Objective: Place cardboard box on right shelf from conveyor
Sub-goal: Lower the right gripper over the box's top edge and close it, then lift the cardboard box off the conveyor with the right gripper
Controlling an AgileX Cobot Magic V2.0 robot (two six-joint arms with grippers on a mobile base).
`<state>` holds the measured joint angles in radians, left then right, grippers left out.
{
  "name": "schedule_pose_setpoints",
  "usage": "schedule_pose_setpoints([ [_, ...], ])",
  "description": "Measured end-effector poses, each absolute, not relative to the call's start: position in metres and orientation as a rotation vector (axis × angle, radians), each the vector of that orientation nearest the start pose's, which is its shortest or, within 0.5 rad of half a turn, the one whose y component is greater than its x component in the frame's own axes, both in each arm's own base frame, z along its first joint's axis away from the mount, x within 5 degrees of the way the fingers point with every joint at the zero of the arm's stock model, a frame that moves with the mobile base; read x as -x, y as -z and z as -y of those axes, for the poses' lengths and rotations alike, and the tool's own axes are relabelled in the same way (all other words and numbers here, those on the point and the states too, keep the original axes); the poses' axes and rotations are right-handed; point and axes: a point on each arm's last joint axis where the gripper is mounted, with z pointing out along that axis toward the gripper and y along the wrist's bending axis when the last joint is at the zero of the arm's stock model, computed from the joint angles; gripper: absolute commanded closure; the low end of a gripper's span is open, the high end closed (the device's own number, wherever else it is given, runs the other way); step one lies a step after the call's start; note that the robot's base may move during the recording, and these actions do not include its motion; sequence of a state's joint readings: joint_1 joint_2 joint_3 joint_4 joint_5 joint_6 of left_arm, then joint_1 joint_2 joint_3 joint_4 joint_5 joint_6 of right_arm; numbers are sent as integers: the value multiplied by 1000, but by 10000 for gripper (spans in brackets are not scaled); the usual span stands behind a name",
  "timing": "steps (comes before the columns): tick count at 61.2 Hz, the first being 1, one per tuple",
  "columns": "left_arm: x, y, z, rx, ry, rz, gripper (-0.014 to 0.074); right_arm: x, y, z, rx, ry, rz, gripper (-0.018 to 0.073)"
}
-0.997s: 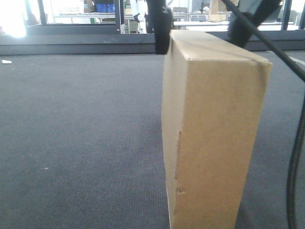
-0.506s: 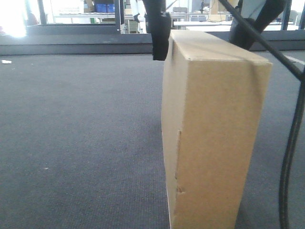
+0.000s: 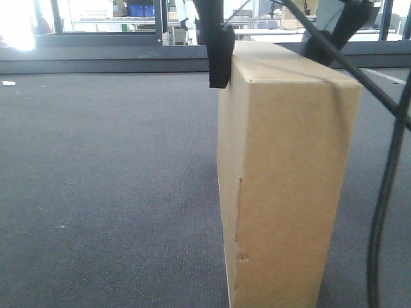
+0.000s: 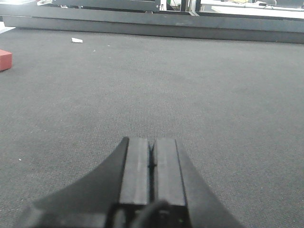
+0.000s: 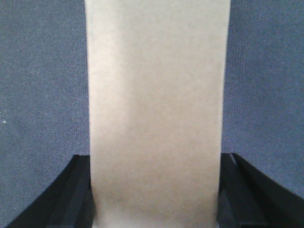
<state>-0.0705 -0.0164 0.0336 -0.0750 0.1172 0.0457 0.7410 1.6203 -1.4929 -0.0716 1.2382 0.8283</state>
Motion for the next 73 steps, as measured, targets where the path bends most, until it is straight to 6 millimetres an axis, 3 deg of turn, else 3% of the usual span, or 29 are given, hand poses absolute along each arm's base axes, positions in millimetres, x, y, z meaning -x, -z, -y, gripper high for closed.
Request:
schedule_pose_setpoints([
  [4, -56, -192, 5, -40, 84, -1618, 712, -248, -328, -218, -107, -228, -2876, 528],
  [9, -56, -192, 5, -40, 84, -1618, 713, -248, -329, -219, -108, -231, -2876, 488],
  [19, -56, -192, 5, -40, 84, -1618, 713, -246, -332, -217, -108, -241, -2868, 491],
  [32, -56, -192, 5, -40, 84, -1618, 713, -232, -365, -198, -58, -306, -2772, 491],
  [48, -56, -192, 5, -40, 84, -1618, 713, -229, -393, -149, 1, -313, -2615, 491],
  [59, -56, -192, 5, -40, 84, -1618, 713, -225, -393, -104, -61, -328, -2497, 491],
  [73, -56, -192, 5, -40, 84, -1618, 713, -208, -384, -47, -168, -352, -2194, 491],
])
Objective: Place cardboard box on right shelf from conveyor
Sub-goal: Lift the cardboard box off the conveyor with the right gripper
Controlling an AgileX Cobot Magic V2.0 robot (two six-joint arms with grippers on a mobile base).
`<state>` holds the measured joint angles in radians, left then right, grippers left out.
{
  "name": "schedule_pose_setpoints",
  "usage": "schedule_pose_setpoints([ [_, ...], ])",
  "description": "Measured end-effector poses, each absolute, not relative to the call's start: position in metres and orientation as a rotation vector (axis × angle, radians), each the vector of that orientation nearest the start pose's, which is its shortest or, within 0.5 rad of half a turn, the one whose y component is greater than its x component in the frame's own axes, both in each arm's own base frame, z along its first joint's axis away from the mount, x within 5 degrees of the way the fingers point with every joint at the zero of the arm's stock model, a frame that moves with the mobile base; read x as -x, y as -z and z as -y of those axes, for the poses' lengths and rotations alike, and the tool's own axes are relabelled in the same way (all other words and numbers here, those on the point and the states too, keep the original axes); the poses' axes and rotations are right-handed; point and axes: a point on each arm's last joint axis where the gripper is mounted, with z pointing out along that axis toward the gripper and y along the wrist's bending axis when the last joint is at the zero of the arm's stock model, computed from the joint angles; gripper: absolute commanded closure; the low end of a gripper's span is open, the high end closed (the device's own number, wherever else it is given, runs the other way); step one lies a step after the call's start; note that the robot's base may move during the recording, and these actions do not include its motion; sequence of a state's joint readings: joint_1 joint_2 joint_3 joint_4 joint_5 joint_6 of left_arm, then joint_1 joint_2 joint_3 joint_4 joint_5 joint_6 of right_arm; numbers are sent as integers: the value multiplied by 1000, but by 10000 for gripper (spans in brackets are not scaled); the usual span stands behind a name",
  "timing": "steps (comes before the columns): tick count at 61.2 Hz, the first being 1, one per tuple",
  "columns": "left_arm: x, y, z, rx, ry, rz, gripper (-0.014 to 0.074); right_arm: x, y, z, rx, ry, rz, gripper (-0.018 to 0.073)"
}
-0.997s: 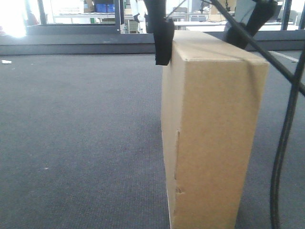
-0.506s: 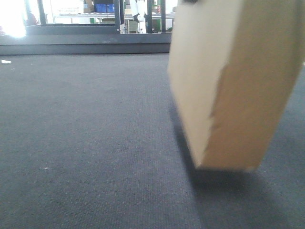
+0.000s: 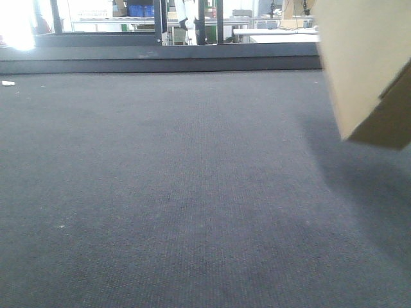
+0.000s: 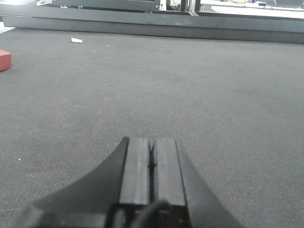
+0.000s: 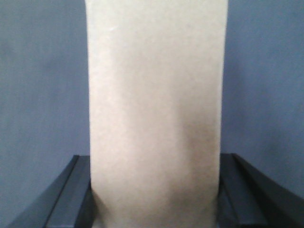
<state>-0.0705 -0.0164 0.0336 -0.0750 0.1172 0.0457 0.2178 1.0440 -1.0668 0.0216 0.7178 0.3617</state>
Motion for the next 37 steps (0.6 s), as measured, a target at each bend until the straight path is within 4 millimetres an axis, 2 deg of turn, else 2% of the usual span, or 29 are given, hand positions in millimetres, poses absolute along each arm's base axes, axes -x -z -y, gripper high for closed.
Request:
schedule_pose_setpoints([
  [8, -56, -192, 5, -40, 84, -1618, 713, -195, -371, -25, -160, -288, -2039, 491],
  [15, -56, -192, 5, -40, 84, -1618, 713, -183, -360, -16, -106, -216, -1928, 491],
  [27, -56, -192, 5, -40, 84, -1618, 713, -162, -339, -12, 2, -122, -1817, 491],
  [37, -56, -192, 5, -40, 84, -1618, 713, -138, -336, -10, 15, -111, -1744, 491],
])
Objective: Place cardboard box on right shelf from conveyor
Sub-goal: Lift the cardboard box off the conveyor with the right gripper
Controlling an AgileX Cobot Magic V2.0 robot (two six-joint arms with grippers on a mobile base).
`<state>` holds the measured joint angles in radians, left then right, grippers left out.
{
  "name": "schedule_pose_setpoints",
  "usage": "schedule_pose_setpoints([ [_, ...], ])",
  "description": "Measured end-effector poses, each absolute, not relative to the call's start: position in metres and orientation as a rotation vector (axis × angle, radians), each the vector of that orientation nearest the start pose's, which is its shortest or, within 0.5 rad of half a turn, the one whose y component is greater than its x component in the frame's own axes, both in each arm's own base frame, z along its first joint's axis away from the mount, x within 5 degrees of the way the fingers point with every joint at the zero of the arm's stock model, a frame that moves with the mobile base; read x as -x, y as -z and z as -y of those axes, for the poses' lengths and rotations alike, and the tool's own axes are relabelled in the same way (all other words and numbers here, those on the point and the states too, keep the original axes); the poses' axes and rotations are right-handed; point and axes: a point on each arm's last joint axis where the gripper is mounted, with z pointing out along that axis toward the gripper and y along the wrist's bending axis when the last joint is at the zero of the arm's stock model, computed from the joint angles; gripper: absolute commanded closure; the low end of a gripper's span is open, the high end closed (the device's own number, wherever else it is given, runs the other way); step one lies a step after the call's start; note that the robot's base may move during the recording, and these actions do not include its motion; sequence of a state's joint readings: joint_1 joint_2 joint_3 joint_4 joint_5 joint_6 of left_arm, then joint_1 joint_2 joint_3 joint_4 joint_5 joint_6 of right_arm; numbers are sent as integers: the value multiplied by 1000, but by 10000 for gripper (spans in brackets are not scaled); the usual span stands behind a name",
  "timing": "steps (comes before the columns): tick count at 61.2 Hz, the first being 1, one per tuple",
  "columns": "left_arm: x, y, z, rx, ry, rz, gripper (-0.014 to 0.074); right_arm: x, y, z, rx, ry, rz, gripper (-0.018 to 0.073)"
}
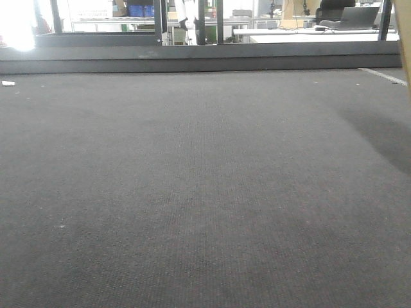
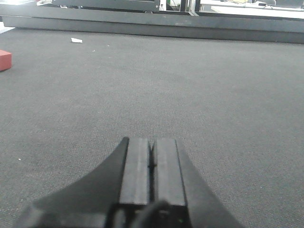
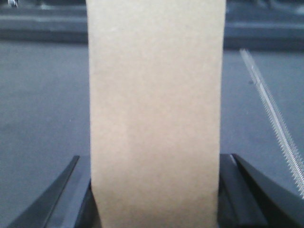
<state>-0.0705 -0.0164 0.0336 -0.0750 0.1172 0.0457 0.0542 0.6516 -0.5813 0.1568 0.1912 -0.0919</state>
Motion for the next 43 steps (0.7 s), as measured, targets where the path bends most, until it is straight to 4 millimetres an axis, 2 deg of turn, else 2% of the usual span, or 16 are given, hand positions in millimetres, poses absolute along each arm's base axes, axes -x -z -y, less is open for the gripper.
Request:
schedule_pose_setpoints([
  [23, -56, -192, 5, -40, 84, -1618, 712, -83, -340, -7, 22, -111, -1547, 491],
  [33, -56, -192, 5, -40, 84, -1618, 713, -70, -335, -7, 25, -113, -1524, 491],
  [43, -56, -192, 5, -40, 84, -1618, 713, -69, -333, -7, 27, -114, -1528, 491],
])
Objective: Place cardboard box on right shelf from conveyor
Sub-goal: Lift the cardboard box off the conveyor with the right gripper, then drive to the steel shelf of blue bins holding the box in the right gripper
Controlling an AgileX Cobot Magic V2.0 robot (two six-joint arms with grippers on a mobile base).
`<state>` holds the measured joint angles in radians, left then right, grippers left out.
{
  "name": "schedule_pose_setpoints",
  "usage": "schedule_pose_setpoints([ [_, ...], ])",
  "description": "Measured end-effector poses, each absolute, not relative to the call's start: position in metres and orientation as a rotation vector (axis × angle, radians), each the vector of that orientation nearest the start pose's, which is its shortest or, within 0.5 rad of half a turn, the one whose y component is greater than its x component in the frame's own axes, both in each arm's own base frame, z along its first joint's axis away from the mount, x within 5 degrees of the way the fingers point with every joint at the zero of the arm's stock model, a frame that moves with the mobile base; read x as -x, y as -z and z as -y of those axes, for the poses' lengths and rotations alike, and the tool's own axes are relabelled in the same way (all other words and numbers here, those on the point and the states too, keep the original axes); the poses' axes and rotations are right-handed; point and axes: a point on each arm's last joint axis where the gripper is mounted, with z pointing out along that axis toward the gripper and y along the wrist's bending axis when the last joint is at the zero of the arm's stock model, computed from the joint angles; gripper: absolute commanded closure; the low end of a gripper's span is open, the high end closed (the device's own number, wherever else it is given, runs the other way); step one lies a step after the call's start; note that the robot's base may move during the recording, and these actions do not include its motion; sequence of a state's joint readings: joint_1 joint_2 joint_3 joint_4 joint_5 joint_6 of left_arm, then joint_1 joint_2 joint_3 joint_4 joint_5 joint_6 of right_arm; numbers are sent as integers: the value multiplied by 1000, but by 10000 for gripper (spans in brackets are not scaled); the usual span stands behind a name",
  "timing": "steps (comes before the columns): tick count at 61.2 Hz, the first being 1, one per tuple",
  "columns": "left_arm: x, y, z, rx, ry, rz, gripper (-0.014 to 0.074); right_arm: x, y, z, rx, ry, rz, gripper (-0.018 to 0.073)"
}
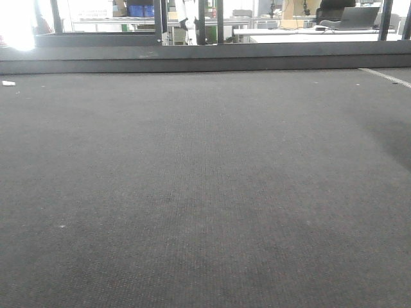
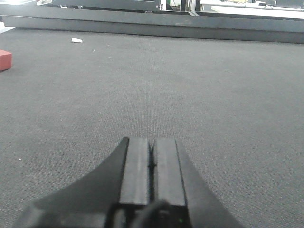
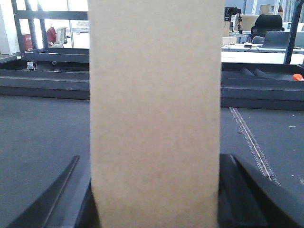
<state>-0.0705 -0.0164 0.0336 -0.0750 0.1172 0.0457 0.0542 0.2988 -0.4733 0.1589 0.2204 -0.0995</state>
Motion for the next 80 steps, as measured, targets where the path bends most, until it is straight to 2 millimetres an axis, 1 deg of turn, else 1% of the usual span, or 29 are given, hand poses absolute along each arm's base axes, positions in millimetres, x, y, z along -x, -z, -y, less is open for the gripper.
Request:
schedule_pose_setpoints([
  [80, -56, -192, 5, -40, 84, -1618, 713, -69, -332, -7, 27, -113, -1530, 491],
])
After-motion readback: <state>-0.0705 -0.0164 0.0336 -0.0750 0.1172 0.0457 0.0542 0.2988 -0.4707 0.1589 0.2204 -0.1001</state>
